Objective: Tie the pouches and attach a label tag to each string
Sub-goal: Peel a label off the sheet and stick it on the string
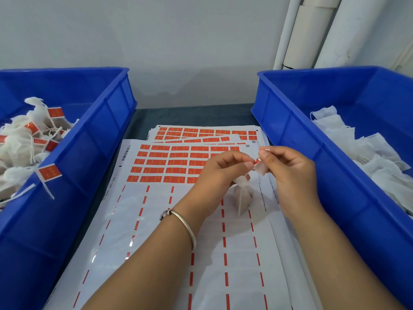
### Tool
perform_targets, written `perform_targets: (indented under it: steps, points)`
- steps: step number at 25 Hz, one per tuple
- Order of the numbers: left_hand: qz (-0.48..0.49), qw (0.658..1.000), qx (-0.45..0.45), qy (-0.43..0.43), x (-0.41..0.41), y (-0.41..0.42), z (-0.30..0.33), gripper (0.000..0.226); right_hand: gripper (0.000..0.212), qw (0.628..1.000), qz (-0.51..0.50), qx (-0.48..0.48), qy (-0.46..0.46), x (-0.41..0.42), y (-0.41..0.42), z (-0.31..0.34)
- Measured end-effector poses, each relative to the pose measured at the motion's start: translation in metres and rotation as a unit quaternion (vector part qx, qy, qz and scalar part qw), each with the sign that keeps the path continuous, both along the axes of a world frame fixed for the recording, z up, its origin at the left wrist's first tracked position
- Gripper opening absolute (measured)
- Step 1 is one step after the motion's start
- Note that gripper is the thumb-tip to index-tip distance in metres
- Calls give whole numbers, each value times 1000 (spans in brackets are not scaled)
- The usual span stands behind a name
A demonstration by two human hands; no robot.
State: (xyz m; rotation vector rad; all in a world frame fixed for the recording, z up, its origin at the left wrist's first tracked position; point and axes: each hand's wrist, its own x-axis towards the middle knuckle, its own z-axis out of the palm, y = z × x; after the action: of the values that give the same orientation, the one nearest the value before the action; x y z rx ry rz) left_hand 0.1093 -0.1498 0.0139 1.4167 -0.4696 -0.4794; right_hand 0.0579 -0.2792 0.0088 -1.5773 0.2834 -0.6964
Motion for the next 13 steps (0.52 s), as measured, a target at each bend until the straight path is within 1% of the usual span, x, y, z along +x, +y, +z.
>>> perform_targets:
  steps: [2, 9, 13]
  points:
    - [-4, 1000, 0, -15, -1, 0, 0, 25, 14, 1000, 0, 4, 2, 0, 0, 0]
    - [-13, 999, -16, -29, -1, 0, 0, 20, 17, 999, 22, 34, 9, 0, 0, 1]
    - [6, 999, 12, -39, 0, -1, 0, 19, 15, 999, 21, 43, 18, 1, -2, -1]
